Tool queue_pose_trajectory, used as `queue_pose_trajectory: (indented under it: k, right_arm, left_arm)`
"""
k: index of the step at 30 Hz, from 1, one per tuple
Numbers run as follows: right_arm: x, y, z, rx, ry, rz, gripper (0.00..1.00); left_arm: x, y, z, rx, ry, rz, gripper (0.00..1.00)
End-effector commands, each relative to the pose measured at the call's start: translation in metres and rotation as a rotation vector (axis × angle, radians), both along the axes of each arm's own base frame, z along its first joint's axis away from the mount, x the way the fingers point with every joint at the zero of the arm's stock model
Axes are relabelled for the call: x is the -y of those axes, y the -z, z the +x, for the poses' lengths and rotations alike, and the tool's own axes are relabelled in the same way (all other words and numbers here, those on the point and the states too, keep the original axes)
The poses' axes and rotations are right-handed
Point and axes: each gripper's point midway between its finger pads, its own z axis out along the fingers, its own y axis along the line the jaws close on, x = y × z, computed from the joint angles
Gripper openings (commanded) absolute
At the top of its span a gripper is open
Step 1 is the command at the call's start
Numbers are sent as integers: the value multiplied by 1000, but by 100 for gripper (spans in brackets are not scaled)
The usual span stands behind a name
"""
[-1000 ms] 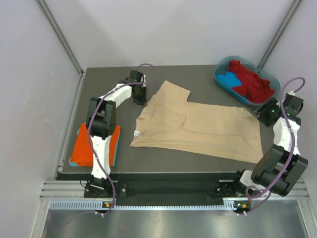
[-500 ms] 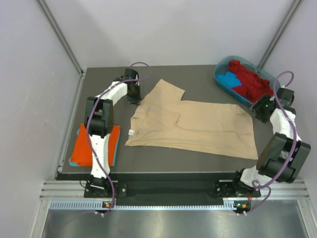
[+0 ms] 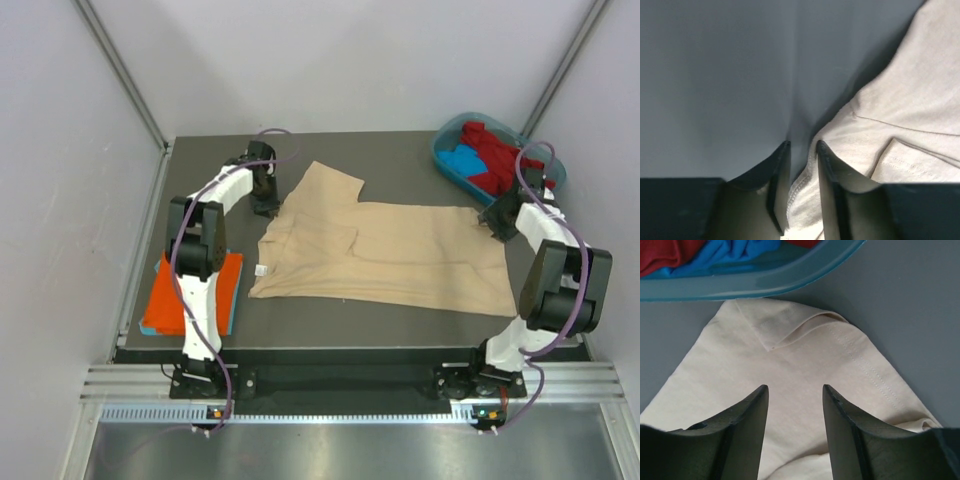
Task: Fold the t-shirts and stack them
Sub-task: Fold the tshirt
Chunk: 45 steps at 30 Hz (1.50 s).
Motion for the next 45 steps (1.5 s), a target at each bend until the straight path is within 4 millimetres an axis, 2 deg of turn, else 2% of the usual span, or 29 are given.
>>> queue_pose_trajectory:
  k: [1, 4, 6, 7, 12, 21, 23, 27, 33, 40, 45]
  right_arm:
    - [12, -15, 25, 61, 124, -46, 47]
    - [9, -10, 30, 48, 154, -41, 45]
    - [7, -8, 29, 26, 179, -42, 45]
    - [8, -5, 32, 28, 192, -35, 45]
    - [1, -2, 42, 37, 197, -21, 45]
    - [-5, -1, 52, 26, 235, -40, 45]
    - [-5, 1, 50, 11, 244, -43, 45]
    - [-2, 7, 45, -21, 277, -57, 45]
    - [-3, 18, 51, -19, 276, -48, 45]
    - [-5, 29, 57, -14, 280, -40, 44]
    - [-4, 33, 58, 0, 290, -39, 43]
  left_arm:
    - [-9, -39, 10, 85, -27, 0, 34]
    - [-1, -55, 27, 149, -1, -38, 39]
    - [6, -58, 37, 178, 35, -65, 41]
    - [12, -64, 48, 224, 51, -92, 41]
    - [34, -57, 75, 290, 146, -174, 44]
    - [52, -32, 108, 296, 202, -225, 46]
    - [54, -25, 109, 284, 198, -229, 46]
    - [59, -24, 111, 298, 208, -248, 47]
    - [71, -14, 108, 280, 225, -288, 45]
    - [77, 1, 95, 247, 255, -275, 44]
    - [83, 8, 95, 242, 257, -298, 39]
